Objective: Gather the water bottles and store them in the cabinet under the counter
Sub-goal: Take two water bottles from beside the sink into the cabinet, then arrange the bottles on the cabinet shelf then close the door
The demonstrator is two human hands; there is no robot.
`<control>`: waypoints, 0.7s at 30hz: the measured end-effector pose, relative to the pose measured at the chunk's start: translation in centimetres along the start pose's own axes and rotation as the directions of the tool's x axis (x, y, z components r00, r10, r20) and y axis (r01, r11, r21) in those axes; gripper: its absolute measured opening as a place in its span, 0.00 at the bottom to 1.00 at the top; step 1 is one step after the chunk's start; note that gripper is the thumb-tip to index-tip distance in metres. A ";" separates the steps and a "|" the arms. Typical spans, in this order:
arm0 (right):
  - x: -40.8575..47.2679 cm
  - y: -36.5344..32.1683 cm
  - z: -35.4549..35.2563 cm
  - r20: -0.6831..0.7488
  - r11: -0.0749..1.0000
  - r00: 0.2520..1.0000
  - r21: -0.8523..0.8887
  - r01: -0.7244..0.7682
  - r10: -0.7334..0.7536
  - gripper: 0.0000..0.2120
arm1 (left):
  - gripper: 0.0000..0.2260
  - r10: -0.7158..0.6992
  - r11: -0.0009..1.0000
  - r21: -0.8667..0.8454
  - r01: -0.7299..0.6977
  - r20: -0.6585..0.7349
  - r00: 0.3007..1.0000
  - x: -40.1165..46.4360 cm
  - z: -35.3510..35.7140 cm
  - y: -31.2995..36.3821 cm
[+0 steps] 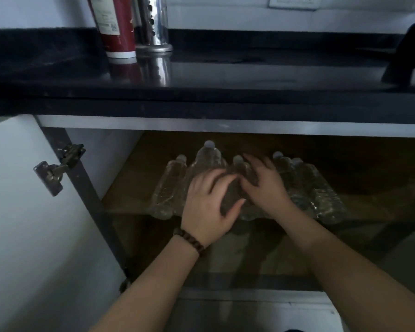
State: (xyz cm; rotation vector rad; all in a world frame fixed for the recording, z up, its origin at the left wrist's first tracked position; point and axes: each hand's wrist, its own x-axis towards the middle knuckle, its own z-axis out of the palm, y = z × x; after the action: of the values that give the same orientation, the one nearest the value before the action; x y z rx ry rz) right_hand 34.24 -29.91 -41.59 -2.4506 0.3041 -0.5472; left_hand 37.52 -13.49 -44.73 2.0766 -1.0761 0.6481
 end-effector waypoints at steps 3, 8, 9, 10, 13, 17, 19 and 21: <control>-2.4 4.2 -2.8 -0.133 0.984 0.991 -0.181 -0.006 -0.018 0.27 | 0.25 0.050 0.997 0.048 -0.066 0.280 0.959 1.1 2.3 3.1; -5.8 10.9 -6.2 -0.118 0.932 0.982 -0.316 -0.176 0.145 0.31 | 0.40 -0.113 0.953 0.290 -0.091 0.618 0.778 2.2 7.2 5.3; -6.1 11.8 -6.4 -0.082 0.921 0.986 -0.351 -0.166 0.147 0.32 | 0.41 -0.142 0.941 0.325 -0.092 0.628 0.765 2.5 8.0 5.4; -6.2 12.7 -6.3 -0.045 0.912 0.990 -0.387 -0.138 0.132 0.33 | 0.42 -0.164 0.930 0.355 -0.097 0.635 0.755 2.8 8.7 5.6; -5.9 14.1 -6.2 0.030 0.885 0.991 -0.453 -0.105 0.133 0.33 | 0.40 -0.199 0.912 0.400 -0.092 0.626 0.754 3.6 10.0 6.2; -5.4 15.6 -6.5 0.004 0.882 0.993 -0.459 -0.105 0.120 0.31 | 0.28 -0.143 0.930 0.355 -0.093 0.584 0.799 4.2 11.1 6.1; -4.9 16.0 -6.7 0.002 0.888 0.988 -0.440 -0.136 0.152 0.31 | 0.25 -0.144 0.940 0.333 -0.072 0.578 0.803 4.6 11.5 6.1; -4.3 16.1 -6.5 -0.003 0.879 0.979 -0.441 -0.183 0.203 0.31 | 0.22 -0.164 0.949 0.313 -0.032 0.579 0.799 5.0 11.9 6.2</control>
State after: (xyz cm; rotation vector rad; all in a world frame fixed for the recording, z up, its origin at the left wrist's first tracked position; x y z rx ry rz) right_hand 26.07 -44.51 -47.85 -2.8148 0.7155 -0.3650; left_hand 36.25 -27.65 -46.52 2.6838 -1.2909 0.1009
